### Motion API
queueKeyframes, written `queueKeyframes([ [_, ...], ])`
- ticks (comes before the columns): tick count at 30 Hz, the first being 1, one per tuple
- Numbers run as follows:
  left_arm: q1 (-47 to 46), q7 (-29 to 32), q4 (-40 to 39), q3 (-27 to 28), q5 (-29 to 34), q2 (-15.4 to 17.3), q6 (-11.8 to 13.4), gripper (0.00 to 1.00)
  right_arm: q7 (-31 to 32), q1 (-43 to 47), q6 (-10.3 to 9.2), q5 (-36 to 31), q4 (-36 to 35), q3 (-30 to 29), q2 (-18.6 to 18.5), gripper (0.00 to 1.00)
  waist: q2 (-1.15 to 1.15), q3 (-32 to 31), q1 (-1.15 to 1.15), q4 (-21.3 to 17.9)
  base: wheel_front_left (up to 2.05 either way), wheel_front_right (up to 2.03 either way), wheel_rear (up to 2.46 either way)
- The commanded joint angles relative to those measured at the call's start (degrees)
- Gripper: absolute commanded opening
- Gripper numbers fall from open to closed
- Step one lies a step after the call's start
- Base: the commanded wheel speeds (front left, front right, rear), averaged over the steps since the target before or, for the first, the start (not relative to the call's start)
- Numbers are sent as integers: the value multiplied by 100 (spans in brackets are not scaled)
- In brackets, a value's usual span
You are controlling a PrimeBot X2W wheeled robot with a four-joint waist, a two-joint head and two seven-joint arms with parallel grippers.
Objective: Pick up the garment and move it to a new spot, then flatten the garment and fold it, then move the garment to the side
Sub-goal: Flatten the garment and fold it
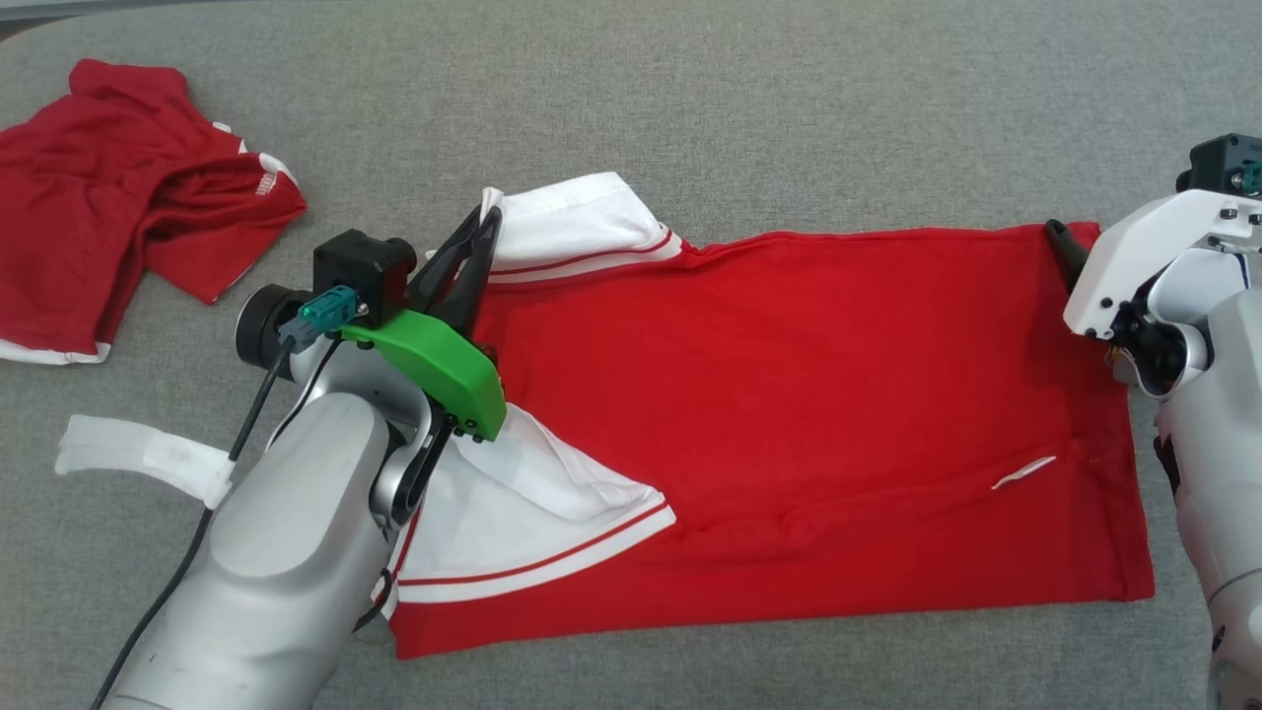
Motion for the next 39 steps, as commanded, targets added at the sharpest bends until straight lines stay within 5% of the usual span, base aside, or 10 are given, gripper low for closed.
queueKeyframes([
  [1,65,15,-49,-9,-42,31,45,0,13,-90,0,20,75,87,-90,100,33,35,0,20,0,0,0],
  [8,-30,50,-156,-33,-73,28,80,0,57,-232,0,153,341,299,-179,98,33,140,0,78,0,0,0],
  [9,-42,52,-162,-34,-76,34,84,0,67,-238,0,172,374,339,-178,89,33,150,0,84,0,0,0],
  [11,-66,53,-170,-34,-80,53,76,0,129,-256,1,178,459,466,-163,48,33,166,0,92,0,0,0],
  [13,-76,52,-173,-31,-81,63,82,0,167,-255,1,185,491,532,-156,40,33,173,0,92,0,0,0],
  [17,-98,46,-187,-23,-86,91,86,0,136,-274,0,204,535,757,-198,0,33,182,0,82,0,0,0],
  [29,185,-70,-412,67,-182,278,193,0,-402,-243,-2,515,212,1341,-287,0,33,-40,0,-57,0,0,0],
  [39,949,-114,-1409,171,-212,730,513,0,-687,623,-2,1294,-928,1801,-608,0,33,-403,0,-189,0,0,0],
])
